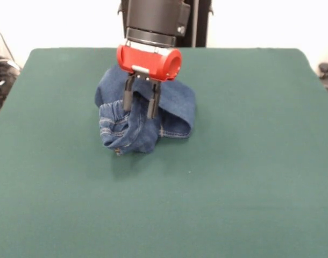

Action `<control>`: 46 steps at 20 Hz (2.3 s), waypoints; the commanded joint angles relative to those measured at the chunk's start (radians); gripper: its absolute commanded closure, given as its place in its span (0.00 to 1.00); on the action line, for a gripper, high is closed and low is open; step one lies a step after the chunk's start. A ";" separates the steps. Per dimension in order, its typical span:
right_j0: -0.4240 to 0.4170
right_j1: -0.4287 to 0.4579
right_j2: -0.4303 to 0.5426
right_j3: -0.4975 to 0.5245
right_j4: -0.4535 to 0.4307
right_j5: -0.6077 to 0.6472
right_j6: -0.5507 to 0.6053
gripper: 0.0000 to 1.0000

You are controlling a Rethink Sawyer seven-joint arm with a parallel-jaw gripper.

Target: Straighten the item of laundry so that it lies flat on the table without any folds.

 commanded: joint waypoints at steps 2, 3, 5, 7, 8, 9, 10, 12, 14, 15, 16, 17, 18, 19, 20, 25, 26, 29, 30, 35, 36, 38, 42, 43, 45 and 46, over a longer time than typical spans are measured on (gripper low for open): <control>0.077 0.090 -0.009 0.092 0.082 -0.025 0.258 0.00; 0.080 0.096 -0.010 0.094 0.085 -0.033 0.262 0.00; 0.098 0.101 -0.028 0.097 0.101 -0.040 0.269 0.00; 0.110 0.097 -0.041 0.102 0.114 -0.030 0.269 0.00; 0.121 0.096 -0.055 0.103 0.124 -0.020 0.267 0.00; 0.127 0.097 -0.064 0.106 0.130 -0.014 0.265 0.00; 0.132 0.098 -0.073 0.108 0.136 -0.008 0.264 0.00; 0.135 0.102 -0.083 0.113 0.137 -0.010 0.260 0.00; 0.134 0.106 -0.091 0.115 0.133 -0.016 0.254 0.00; 0.132 0.106 -0.093 0.117 0.131 -0.016 0.251 0.00; 0.129 0.105 -0.095 0.119 0.130 -0.015 0.248 0.00; 0.132 0.104 -0.101 0.118 0.132 -0.009 0.245 0.00; 0.126 0.102 -0.101 0.122 0.129 -0.007 0.242 0.00; 0.128 0.103 -0.105 0.121 0.129 -0.006 0.240 0.00; 0.123 0.101 -0.107 0.124 0.122 -0.008 0.235 0.00; 0.113 0.083 -0.110 0.123 0.106 0.018 0.216 0.00; 0.106 0.079 -0.104 0.123 0.100 0.020 0.213 0.00; 0.103 0.077 -0.092 0.115 0.102 0.029 0.209 0.00; 0.100 0.075 -0.088 0.113 0.102 0.033 0.208 0.00; 0.088 0.075 -0.079 0.109 0.097 0.039 0.200 0.00; 0.087 0.074 -0.079 0.106 0.097 0.046 0.197 0.00; 0.086 0.077 -0.080 0.103 0.095 0.045 0.193 0.00; 0.069 0.096 -0.074 0.094 0.083 0.021 0.189 0.00; 0.067 0.099 -0.074 0.090 0.081 0.018 0.187 0.00; 0.070 0.105 -0.082 0.080 0.083 0.020 0.180 0.00; 0.073 0.102 -0.090 0.077 0.085 0.032 0.174 0.00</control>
